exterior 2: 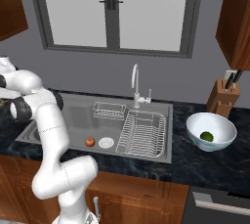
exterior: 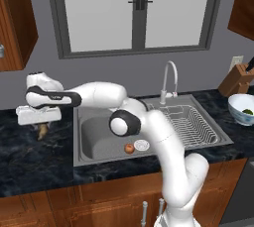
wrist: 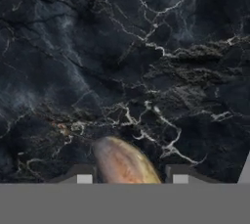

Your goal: There is a mixed pile of frozen fruits and vegetables on the counter. Locate all the frozen vegetables and place the items in a bowl on the counter. Take all the frozen fruits and defrost them in a running sink.

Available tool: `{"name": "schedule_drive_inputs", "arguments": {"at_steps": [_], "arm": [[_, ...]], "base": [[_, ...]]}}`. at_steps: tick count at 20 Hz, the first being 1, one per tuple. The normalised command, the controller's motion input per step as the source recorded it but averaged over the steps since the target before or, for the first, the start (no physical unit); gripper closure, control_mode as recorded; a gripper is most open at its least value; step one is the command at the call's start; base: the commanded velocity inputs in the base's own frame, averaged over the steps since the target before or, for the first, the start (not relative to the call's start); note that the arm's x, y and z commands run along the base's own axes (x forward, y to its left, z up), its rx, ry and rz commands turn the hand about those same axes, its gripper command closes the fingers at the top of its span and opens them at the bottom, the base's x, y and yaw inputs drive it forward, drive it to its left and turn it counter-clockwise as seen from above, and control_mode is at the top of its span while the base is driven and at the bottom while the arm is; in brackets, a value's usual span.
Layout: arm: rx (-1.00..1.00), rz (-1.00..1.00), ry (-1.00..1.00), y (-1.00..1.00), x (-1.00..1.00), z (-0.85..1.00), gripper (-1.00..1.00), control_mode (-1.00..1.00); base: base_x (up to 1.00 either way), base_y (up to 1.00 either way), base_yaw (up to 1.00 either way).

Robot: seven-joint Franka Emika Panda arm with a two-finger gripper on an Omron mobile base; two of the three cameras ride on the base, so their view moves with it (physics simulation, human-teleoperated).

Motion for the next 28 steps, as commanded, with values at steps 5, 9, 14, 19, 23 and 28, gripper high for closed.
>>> {"name": "schedule_drive_inputs", "arguments": {"at_steps": [5, 9, 14, 19, 23, 28], "arm": [[-0.02, -0.22, 0.04, -1.0, -0.42, 0.06, 1.0, -1.0], [0.0, -0.34, 0.01, -1.0, -0.58, 0.01, 1.0, -1.0], [0.0, -0.32, 0.0, -1.0, -0.46, 0.09, 1.0, -1.0], [-0.05, -0.25, 0.0, -1.0, -0.11, 0.1, 1.0, -1.0], [-0.12, -0.16, 0.0, -1.0, 0.03, 0.02, 1.0, -1.0], [-0.12, -0.07, 0.0, -1.0, 0.41, 0.0, 1.0, -1.0]], "base": [[0.0, 0.0, 0.0], [0.0, 0.0, 0.0], [0.0, 0.0, 0.0], [0.0, 0.0, 0.0], [0.0, 0.0, 0.0], [0.0, 0.0, 0.0]]}}
